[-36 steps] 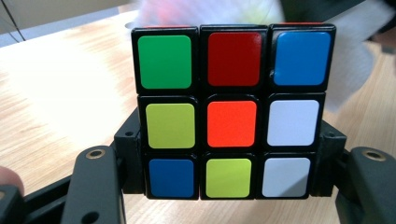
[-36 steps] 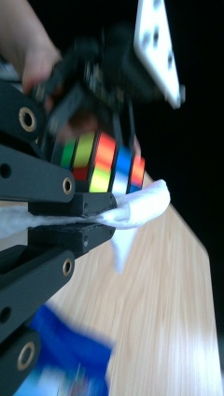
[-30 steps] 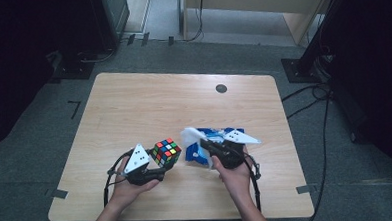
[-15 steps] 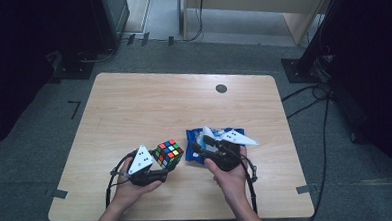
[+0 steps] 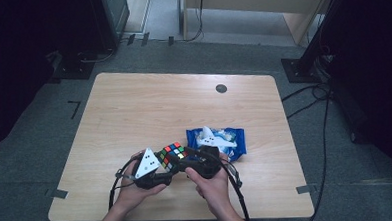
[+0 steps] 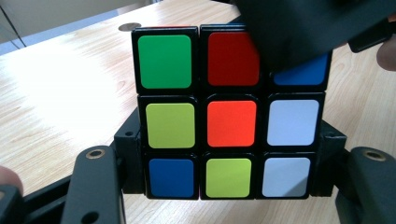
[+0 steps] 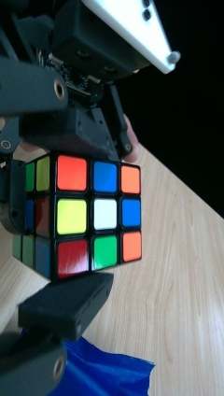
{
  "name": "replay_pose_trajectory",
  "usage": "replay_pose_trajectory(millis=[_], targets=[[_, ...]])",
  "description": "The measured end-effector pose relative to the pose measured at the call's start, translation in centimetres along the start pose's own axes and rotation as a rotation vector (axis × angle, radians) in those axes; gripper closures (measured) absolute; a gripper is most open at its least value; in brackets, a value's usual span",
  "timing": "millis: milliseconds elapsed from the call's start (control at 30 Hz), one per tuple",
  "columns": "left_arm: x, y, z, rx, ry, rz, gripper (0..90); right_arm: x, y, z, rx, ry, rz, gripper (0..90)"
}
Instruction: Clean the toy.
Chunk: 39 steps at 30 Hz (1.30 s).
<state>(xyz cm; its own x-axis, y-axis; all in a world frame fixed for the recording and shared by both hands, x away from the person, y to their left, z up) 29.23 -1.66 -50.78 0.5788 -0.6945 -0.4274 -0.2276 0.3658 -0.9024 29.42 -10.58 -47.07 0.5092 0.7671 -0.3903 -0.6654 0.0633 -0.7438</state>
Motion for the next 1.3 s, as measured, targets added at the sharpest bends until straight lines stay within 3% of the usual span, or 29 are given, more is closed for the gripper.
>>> replay_pose_trajectory(millis=[167, 300, 367, 467, 600, 700, 733, 833, 933, 1000, 1100, 1300], targets=[[0.1, 0.2, -0.2, 0.004, -0.006, 0.007, 34.0, 0.3, 0.4, 0.2, -0.082, 0.066, 0.023, 34.0], [0.3, 0.2, -0.3, 0.004, -0.012, 0.016, 33.9, 0.4, 0.5, 0.8, -0.213, 0.137, 0.026, 34.1], [0.4, 0.3, -0.3, 0.007, -0.016, 0.025, 33.8, 0.4, 0.7, 1.3, -0.326, 0.201, 0.033, 34.2], [0.4, 0.3, -0.3, 0.009, -0.018, 0.024, 33.8, 0.6, 0.8, 1.6, -0.391, 0.240, 0.041, 34.2], [0.2, 0.2, -0.1, -0.012, 0.001, 0.009, 34.0, 0.5, 0.6, 1.5, -0.355, 0.188, 0.032, 33.2], [0.0, 0.1, 0.1, -0.022, 0.001, 0.001, 34.0, -0.2, -0.1, 1.6, -0.278, 0.087, 0.005, 29.8], [0.0, 0.1, 0.3, -0.027, 0.002, -0.002, 34.0, -0.4, -0.3, 1.6, -0.262, 0.068, -0.010, 31.4], [-0.3, 0.0, 0.6, -0.042, 0.006, -0.012, 34.0, -2.1, -1.7, 1.0, -0.219, 0.019, -0.095, 50.7], [-0.4, -0.1, 0.7, -0.050, 0.012, -0.024, 34.0, -3.1, -2.4, -0.5, -0.166, 0.069, -0.151, 66.2], [-0.4, -0.2, 0.6, -0.051, 0.015, -0.028, 34.0, -2.7, -2.0, -1.6, -0.146, 0.113, -0.123, 72.5], [-0.4, -0.2, 0.4, -0.044, 0.025, -0.033, 33.9, -2.0, -1.2, -1.7, -0.135, 0.082, -0.100, 80.2], [-0.4, -0.2, 0.3, -0.045, 0.037, -0.025, 33.9, -1.9, -1.1, -1.1, -0.180, 0.066, -0.106, 86.3]])
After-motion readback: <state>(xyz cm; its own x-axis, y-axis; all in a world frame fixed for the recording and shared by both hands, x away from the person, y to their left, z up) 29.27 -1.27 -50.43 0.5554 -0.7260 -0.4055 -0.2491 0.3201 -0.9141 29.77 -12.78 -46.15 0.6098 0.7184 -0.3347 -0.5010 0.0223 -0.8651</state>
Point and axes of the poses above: each handheld gripper's, and its own axes: x roughly forward along the jaws, y roughly out of its underside, z roughly to its left, the point moved 8 cm from there along x, roughly forward along the jaws, and after that the axes turned 3 degrees about -y, right-handed, at the moved point
